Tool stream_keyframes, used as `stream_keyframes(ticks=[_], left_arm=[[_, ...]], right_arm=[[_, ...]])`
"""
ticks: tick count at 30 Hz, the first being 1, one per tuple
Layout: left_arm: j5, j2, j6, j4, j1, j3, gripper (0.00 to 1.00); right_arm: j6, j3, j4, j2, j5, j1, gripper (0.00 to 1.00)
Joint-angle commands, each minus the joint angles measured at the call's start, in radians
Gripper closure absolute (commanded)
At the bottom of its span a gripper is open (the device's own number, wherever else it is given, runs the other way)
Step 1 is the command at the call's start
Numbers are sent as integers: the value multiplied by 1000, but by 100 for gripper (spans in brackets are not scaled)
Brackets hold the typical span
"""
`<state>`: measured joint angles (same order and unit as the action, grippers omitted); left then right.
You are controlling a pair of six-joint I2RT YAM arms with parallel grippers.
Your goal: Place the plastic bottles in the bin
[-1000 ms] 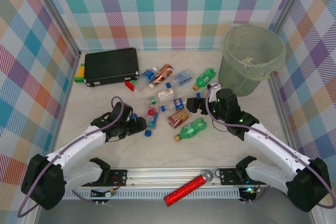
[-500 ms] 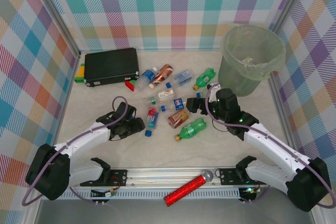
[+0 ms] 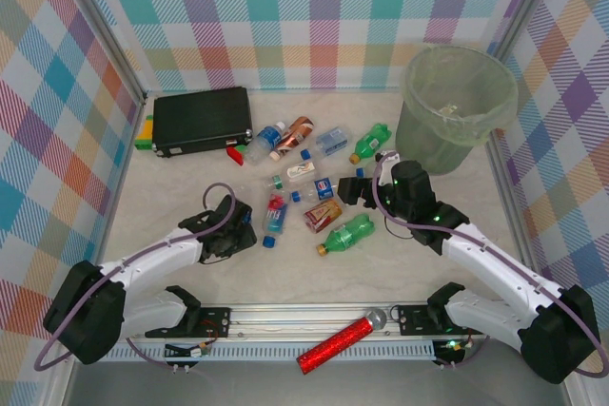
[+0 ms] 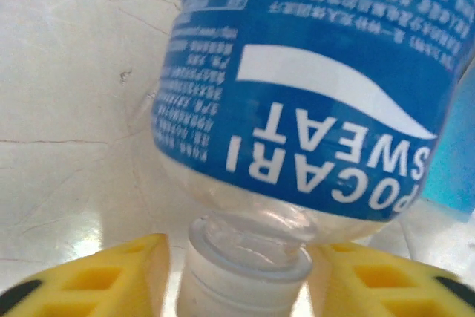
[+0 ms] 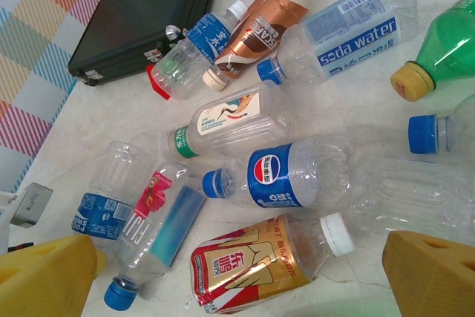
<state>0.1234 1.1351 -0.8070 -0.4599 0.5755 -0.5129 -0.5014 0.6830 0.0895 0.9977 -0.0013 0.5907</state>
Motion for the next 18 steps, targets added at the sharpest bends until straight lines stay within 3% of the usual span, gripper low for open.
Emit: stream_keyframes(ticks=[1,5,18], left_arm=[[38,-28,10,-28,9,8,62],[37,-35,42,-38,9,-4,76],[-3,-239,207,-58,24,-68,79]], right_arm=[[-13,-9,-39,-11,-1,6,1],[-12,-6,-37,-10,0,6,1],[-48,30,-21,3,-40,5,1]])
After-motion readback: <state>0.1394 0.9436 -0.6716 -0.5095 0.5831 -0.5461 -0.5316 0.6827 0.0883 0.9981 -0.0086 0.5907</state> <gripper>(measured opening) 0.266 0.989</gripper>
